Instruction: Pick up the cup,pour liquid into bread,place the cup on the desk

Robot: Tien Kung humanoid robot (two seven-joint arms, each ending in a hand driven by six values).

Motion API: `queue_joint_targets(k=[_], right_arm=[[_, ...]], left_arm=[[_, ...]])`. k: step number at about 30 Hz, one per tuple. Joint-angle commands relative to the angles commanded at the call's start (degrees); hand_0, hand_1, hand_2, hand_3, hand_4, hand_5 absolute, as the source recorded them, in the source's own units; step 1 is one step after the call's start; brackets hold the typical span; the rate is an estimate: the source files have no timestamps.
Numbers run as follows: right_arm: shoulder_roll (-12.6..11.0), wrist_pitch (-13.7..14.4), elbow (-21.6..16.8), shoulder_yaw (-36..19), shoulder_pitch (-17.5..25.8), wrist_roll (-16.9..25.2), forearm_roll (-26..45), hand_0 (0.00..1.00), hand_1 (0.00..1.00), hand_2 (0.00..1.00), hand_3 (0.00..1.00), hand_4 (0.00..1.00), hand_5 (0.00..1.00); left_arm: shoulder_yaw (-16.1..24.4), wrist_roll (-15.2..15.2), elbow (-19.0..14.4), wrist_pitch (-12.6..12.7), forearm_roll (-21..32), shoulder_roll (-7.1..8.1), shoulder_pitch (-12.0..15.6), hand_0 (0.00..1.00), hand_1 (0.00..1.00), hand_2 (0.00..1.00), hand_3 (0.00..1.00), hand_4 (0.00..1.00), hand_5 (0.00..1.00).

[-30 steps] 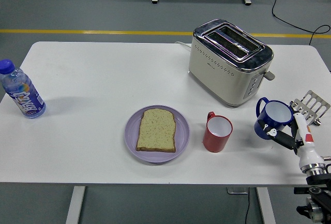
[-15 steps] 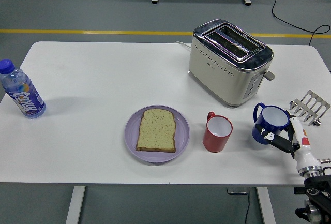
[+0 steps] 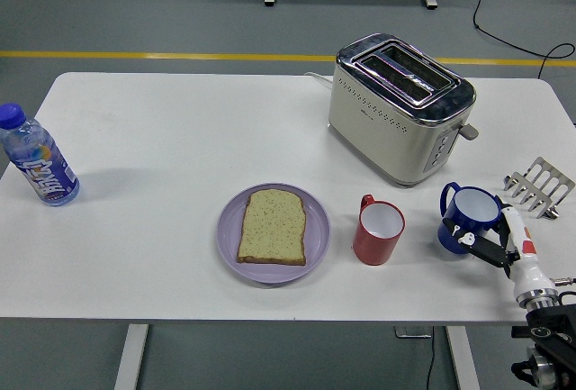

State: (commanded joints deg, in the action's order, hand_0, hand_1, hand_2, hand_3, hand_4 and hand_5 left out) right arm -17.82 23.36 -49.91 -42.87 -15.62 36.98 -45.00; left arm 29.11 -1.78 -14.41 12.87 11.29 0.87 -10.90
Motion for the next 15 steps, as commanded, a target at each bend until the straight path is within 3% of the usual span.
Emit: queue_joint_targets(k=[15], right_arm=[[0.0,1.7,0.6,1.7,-0.7,0.0,5.5,0.511,0.404,0.517,0.528,0.631,0.002]], left_arm=[[1.3,-0.6,0.2,0.0,-2.0,-0.54,0.2,0.69,0.756,0.773,0.611,0.396,0.998]])
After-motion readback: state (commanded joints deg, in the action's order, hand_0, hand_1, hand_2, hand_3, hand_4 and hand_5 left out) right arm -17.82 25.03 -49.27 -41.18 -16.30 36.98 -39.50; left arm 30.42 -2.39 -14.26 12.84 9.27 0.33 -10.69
